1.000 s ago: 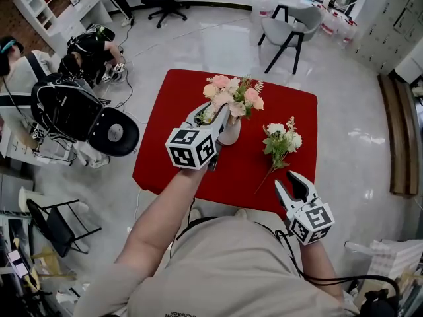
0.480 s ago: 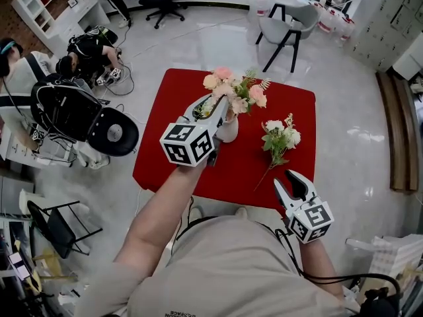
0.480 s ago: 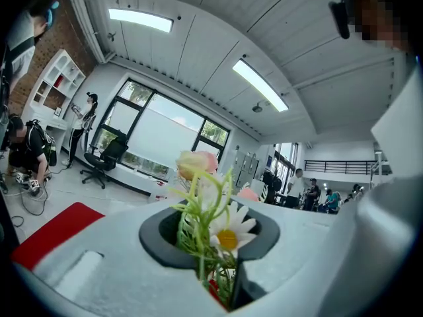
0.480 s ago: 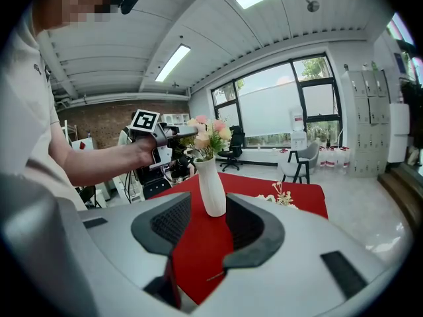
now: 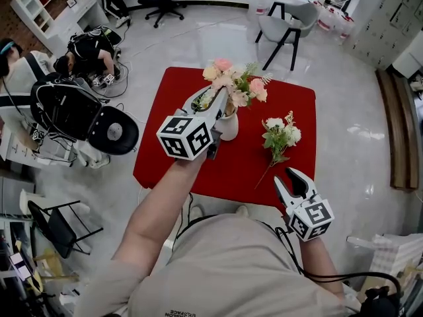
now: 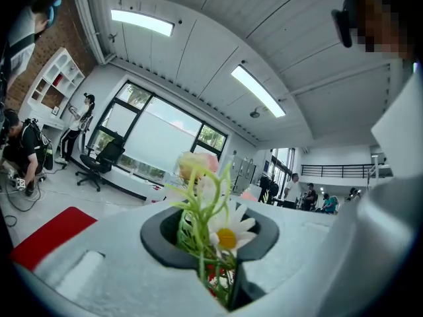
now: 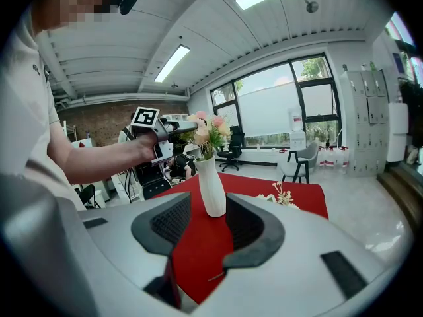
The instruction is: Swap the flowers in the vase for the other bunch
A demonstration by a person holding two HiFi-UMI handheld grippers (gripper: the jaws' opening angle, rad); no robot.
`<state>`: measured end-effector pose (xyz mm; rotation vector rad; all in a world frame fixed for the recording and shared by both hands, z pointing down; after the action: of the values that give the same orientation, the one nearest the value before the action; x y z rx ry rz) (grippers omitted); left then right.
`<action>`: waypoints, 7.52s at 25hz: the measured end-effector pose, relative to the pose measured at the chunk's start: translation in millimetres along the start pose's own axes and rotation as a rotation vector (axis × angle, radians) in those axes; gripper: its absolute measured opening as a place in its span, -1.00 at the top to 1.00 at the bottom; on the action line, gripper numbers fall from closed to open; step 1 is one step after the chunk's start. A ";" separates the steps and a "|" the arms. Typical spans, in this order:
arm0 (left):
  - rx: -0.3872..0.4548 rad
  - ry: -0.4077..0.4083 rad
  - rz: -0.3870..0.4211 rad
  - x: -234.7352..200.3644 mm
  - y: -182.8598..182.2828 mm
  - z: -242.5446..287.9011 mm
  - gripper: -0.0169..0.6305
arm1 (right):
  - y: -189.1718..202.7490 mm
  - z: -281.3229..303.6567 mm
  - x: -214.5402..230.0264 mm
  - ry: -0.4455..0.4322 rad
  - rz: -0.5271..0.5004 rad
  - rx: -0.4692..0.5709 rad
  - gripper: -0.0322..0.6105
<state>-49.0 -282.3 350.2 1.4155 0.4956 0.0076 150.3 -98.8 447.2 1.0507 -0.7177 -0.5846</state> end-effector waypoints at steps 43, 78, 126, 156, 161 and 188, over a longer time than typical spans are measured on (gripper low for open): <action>0.235 0.122 -0.019 21.9 -156.2 -76.7 0.66 | 5.9 15.1 -24.0 -0.052 0.021 0.018 0.37; -0.342 -0.182 -0.038 -165.6 -28.5 -135.8 0.66 | 18.2 53.1 -79.1 -0.034 0.052 0.005 0.37; -0.638 -0.256 0.013 -309.7 115.6 38.9 0.14 | 19.4 43.0 -82.8 0.281 0.124 0.012 0.37; -0.349 0.005 -0.038 -225.9 12.2 -137.4 0.05 | 12.5 109.3 -146.3 0.055 0.036 -0.044 0.37; -0.350 0.050 -0.006 -204.2 19.2 -192.3 0.05 | 13.8 126.5 -163.2 0.012 0.023 -0.041 0.38; -0.407 0.082 0.135 -178.7 63.3 -292.2 0.05 | 12.6 150.4 -203.7 -0.020 -0.019 -0.056 0.40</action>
<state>-289.1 -49.4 447.2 1.0490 0.4359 0.2626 -93.4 -29.6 456.1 1.0016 -0.7057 -0.6297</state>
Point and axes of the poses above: the fingertips, and each gripper's own axes: z forward along the fingers, x to its right, y out of its underside, the point moved 2 cm from there along -z, backward along the fingers, and after that the axes turned 15 degrees about -y, right-handed, at the moved point
